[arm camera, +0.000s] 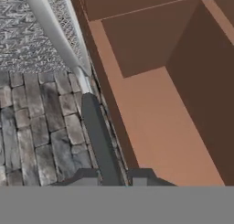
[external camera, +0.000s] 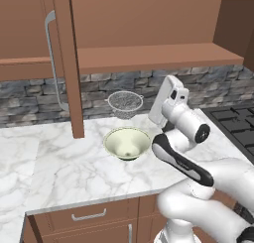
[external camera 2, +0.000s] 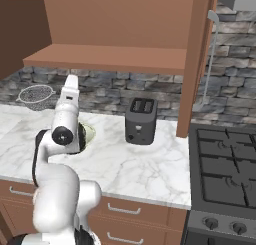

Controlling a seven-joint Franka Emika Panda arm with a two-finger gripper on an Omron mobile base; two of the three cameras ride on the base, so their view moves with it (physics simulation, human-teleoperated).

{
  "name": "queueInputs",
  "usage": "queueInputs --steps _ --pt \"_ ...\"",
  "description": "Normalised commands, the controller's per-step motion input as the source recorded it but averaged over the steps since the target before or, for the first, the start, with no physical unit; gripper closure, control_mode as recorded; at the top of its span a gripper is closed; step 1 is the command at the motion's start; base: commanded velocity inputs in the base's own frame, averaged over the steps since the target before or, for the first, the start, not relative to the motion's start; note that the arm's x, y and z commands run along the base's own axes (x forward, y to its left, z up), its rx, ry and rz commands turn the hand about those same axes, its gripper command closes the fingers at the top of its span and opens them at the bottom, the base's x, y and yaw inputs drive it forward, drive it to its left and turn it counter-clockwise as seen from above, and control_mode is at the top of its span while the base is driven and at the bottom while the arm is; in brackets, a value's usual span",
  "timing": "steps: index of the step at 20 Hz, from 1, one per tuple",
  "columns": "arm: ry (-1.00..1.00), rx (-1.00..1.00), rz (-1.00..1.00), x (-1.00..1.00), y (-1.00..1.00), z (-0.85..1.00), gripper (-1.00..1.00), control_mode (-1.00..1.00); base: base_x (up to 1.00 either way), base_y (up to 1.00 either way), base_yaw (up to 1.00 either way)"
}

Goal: Open the cabinet and setup a tea strainer by placing it in the bowl upright.

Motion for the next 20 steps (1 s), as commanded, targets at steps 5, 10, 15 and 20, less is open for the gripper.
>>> queueInputs --steps 5,10,15,20 --pt "0.01 -0.04 0.18 0.84 -0.45 -0.61 1.0 -1.0 0.0 0.0 0.0" --pt "0.0 -0.04 0.24 0.54 -0.34 -0.63 1.0 -1.0 0.0 0.0 0.0" --pt "0.0 -0.07 0.25 0.42 -0.27 -0.6 1.0 -1.0 0.0 0.0 0.0" --pt "-0.03 -0.13 0.1 0.09 -0.01 -0.29 1.0 -1.0 0.0 0.0 0.0"
